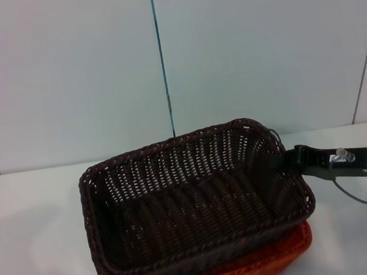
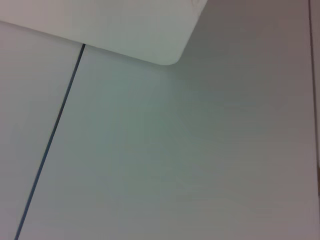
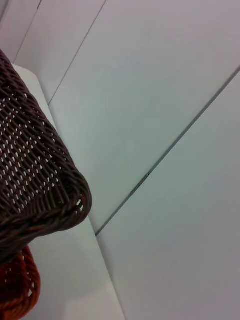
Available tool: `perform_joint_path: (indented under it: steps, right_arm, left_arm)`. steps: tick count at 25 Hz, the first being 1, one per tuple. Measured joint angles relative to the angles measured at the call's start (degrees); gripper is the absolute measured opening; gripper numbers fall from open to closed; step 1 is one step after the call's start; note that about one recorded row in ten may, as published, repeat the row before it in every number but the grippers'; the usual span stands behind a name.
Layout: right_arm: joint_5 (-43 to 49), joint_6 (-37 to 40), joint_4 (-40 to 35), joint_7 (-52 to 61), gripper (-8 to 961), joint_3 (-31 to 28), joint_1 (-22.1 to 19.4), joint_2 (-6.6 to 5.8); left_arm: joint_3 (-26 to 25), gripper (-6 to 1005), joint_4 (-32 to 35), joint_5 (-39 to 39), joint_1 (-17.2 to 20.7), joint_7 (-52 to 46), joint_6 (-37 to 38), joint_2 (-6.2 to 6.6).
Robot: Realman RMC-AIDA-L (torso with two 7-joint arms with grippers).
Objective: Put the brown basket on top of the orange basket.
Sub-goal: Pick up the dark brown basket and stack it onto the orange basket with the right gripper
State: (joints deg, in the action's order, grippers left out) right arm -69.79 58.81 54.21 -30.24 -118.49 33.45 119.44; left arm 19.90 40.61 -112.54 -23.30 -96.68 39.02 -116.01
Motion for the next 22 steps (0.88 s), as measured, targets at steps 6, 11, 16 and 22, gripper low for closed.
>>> perform_joint_path:
  steps: [6,11,16,22]
  right_arm:
    - [-0.2,-1.0,-1.2,0.0,194,0.3,0.2,0.00]
    - [-0.4,-2.1,-1.9,0.0,195,1.3,0.1,-0.01]
    - [-0.5,-2.9,-2.8,0.0,195,1.7,0.2,-0.01]
    - [-0.5,-3.8,-2.9,0.0,195,2.5,0.2,0.00]
  left_arm:
    - [0.0,502,0.0,-0.1,0.1,0.0,0.0,0.00]
    - [0.0,502,0.0,-0.1,0.2,0.0,0.0,0.00]
    - [0.0,502,0.0,-0.1,0.2,0.0,0.0,0.05]
    - [0.1,502,0.0,-0.2,0.1,0.0,0.0,0.08]
